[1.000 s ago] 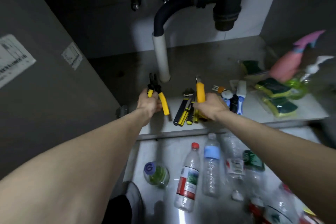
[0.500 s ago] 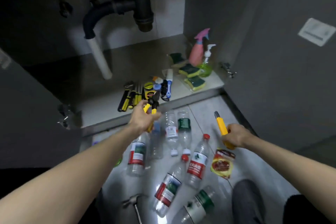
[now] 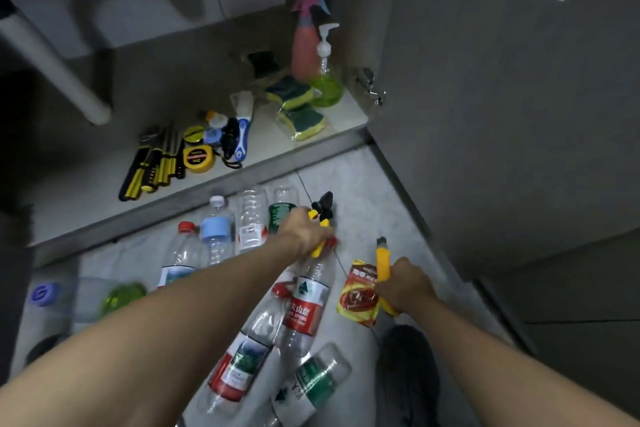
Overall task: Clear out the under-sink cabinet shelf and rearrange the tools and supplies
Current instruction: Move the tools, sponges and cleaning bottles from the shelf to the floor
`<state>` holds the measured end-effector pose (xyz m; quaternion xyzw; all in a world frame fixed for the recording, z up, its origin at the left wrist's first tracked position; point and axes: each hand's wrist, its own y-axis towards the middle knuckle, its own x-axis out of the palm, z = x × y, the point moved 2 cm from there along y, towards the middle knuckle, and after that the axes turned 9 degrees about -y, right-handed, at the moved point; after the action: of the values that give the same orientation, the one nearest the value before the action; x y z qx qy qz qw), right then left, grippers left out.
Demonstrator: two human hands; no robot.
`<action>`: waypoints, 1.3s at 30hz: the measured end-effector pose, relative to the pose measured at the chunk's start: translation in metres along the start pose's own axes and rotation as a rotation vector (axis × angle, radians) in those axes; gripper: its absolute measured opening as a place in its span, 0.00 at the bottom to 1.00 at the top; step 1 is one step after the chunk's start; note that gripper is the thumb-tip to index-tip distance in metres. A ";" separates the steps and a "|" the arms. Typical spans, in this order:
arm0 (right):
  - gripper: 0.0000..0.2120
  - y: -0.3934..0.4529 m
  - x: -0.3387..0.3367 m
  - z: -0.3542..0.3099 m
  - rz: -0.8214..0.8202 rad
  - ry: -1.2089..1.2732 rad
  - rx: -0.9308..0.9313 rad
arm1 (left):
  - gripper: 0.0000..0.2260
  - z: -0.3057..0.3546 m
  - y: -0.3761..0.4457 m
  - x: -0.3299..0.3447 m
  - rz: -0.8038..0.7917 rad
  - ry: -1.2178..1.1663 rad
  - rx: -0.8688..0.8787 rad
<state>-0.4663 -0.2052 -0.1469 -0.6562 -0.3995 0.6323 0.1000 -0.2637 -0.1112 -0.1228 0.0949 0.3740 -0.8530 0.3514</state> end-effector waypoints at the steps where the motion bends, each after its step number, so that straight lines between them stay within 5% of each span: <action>1: 0.22 0.005 0.003 0.000 0.001 0.036 0.005 | 0.15 0.003 0.014 0.008 0.001 -0.018 -0.011; 12: 0.20 0.044 0.004 -0.024 0.057 0.094 -0.047 | 0.30 -0.001 0.098 0.032 0.085 0.012 0.011; 20: 0.09 0.052 0.008 -0.051 0.040 0.119 -0.058 | 0.13 -0.010 0.082 0.003 0.100 -0.111 0.162; 27: 0.10 0.043 -0.038 -0.102 0.202 -0.029 -0.176 | 0.09 -0.022 0.032 -0.078 0.174 -0.039 0.313; 39: 0.11 -0.011 -0.043 -0.289 0.226 -0.079 -0.548 | 0.03 -0.066 -0.014 -0.283 0.451 0.264 0.068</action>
<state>-0.2023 -0.1178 -0.0552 -0.6741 -0.4833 0.5328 -0.1677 -0.0716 0.0919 -0.0405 0.2981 0.3569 -0.7455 0.4775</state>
